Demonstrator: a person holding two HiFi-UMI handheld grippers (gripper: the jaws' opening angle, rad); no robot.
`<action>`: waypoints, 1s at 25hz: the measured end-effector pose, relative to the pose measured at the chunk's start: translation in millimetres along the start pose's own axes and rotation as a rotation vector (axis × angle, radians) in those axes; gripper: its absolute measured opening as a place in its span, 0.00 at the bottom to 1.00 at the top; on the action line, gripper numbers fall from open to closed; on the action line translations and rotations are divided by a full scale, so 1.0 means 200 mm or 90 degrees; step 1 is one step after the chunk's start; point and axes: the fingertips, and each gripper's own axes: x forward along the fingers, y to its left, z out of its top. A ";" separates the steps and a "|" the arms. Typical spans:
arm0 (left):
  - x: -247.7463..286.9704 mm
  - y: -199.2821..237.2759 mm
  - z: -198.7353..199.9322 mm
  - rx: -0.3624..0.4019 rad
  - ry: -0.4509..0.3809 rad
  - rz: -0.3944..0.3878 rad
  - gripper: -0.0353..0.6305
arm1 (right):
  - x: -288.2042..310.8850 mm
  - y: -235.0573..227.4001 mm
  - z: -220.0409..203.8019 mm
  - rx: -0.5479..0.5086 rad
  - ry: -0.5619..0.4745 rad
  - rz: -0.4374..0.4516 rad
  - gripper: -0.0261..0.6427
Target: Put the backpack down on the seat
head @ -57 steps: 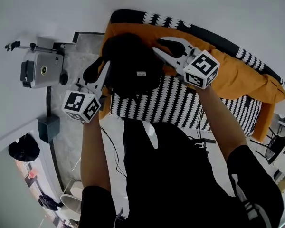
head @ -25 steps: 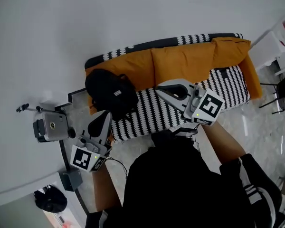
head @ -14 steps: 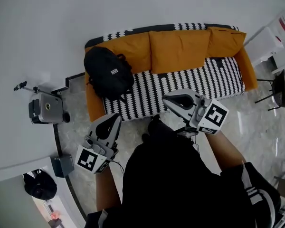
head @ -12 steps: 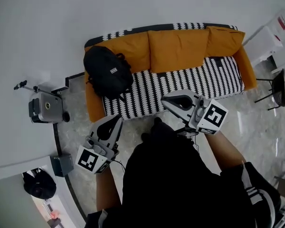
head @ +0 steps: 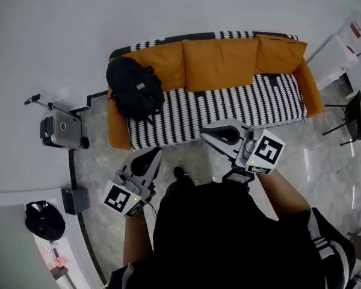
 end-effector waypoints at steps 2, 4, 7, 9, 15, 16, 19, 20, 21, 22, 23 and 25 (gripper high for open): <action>0.05 -0.13 -0.03 -0.009 0.002 -0.008 0.09 | -0.12 0.04 -0.01 0.005 0.004 -0.001 0.08; 0.09 -0.24 -0.09 -0.017 0.005 0.000 0.09 | -0.27 0.06 -0.03 0.016 0.001 -0.018 0.08; 0.13 -0.40 -0.17 -0.030 0.007 0.013 0.09 | -0.47 0.12 -0.06 0.036 -0.008 -0.031 0.08; 0.16 -0.54 -0.22 -0.040 0.017 0.000 0.09 | -0.57 0.17 -0.10 0.042 -0.006 -0.031 0.08; 0.22 -0.81 -0.30 -0.046 0.032 -0.013 0.09 | -0.72 0.31 -0.20 0.066 -0.016 -0.008 0.08; 0.23 -0.85 -0.30 -0.047 0.031 -0.018 0.09 | -0.74 0.33 -0.20 0.064 -0.017 -0.002 0.08; 0.27 -0.91 -0.27 -0.046 0.036 -0.039 0.09 | -0.81 0.34 -0.20 0.068 -0.009 -0.002 0.08; 0.29 -0.92 -0.26 -0.039 0.037 -0.048 0.09 | -0.83 0.33 -0.20 0.069 -0.008 -0.007 0.08; 0.31 -0.93 -0.25 -0.031 0.039 -0.058 0.09 | -0.85 0.32 -0.19 0.070 -0.007 -0.012 0.08; 0.33 -0.95 -0.24 -0.024 0.042 -0.068 0.09 | -0.87 0.32 -0.19 0.071 -0.008 -0.017 0.08; 0.36 -0.97 -0.23 -0.019 0.046 -0.077 0.09 | -0.89 0.32 -0.19 0.073 -0.008 -0.021 0.08; 0.40 -1.01 -0.24 -0.013 0.052 -0.089 0.09 | -0.93 0.32 -0.22 0.079 -0.003 -0.031 0.08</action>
